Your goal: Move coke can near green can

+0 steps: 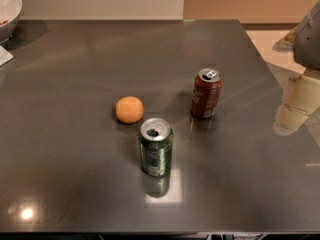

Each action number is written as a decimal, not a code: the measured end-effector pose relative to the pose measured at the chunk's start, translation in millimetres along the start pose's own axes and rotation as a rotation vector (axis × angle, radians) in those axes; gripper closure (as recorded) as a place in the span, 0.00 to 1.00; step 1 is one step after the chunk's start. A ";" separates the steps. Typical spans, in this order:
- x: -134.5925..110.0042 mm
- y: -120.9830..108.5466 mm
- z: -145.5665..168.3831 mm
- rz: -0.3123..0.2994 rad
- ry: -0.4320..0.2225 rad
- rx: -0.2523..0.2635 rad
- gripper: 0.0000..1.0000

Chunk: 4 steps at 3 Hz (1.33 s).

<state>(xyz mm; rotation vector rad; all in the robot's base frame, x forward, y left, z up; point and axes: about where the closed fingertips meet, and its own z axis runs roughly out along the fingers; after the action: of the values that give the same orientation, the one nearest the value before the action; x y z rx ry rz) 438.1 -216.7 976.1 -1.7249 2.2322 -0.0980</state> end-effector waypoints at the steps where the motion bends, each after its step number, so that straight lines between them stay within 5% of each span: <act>1: -1.6 -2.0 0.5 0.002 -0.010 0.005 0.00; 4: -20.9 -49.8 58.5 0.074 -0.218 -0.021 0.00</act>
Offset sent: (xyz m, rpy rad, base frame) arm 0.0393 0.0089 -0.0246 0.1526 -0.0283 -0.0200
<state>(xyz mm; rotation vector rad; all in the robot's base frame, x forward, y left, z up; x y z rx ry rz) 506.1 -202.1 937.2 -1.5777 2.1397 0.1252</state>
